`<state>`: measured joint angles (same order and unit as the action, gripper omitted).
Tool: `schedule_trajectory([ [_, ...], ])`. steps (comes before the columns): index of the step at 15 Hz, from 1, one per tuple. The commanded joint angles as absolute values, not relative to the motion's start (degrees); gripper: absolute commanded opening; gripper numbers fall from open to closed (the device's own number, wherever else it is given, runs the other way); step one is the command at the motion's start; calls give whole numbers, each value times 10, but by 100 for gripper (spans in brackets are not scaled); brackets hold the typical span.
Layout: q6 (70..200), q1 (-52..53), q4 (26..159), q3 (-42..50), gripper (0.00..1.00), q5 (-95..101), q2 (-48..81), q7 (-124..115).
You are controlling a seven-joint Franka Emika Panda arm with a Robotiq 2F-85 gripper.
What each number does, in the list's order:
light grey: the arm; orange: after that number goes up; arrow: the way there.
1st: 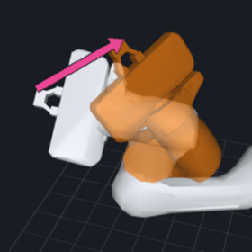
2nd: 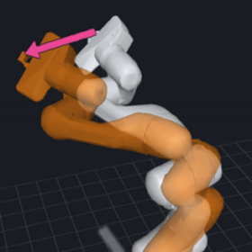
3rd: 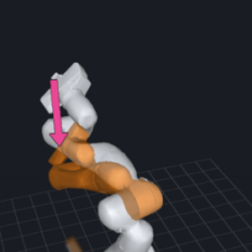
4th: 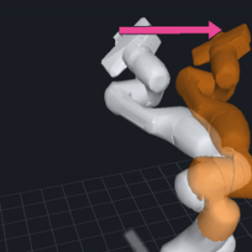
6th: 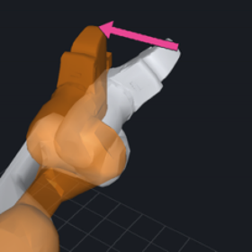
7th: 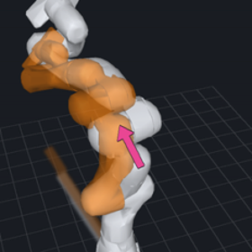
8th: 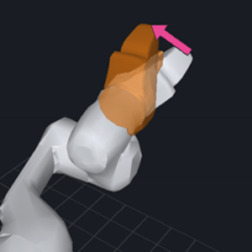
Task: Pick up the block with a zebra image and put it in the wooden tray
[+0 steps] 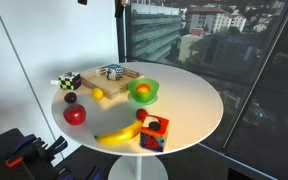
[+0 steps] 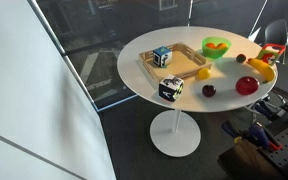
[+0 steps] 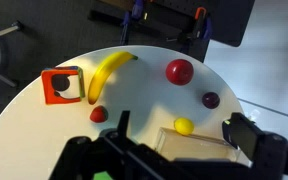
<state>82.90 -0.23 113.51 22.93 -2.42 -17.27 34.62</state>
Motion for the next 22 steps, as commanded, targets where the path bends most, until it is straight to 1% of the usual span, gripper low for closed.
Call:
schedule_trajectory([
  [1,828,-30,1134,206,100,-31,-168,353],
  [8,830,-30,1132,201,100,-31,-167,350],
  [16,841,-25,1123,146,100,-32,-148,345],
  [22,882,-13,1140,102,100,-29,-156,343],
])
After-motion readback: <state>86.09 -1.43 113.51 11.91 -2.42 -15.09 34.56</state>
